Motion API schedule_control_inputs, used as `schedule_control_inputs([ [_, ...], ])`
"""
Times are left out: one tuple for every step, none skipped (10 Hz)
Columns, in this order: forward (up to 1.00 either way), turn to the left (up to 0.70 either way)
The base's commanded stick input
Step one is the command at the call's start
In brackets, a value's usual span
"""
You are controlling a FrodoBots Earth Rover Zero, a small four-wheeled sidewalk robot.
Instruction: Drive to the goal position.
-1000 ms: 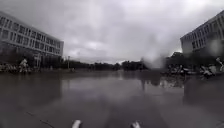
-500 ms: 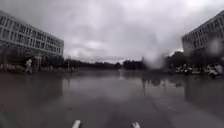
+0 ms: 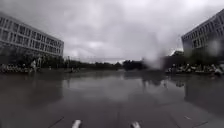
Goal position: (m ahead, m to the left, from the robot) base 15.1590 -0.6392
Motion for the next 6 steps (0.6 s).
schedule_control_inputs([
  [0.7, 0.0],
  [0.7, 0.0],
  [0.7, 0.0],
  [0.7, 0.0],
  [0.7, 0.0],
  [0.7, 0.0],
])
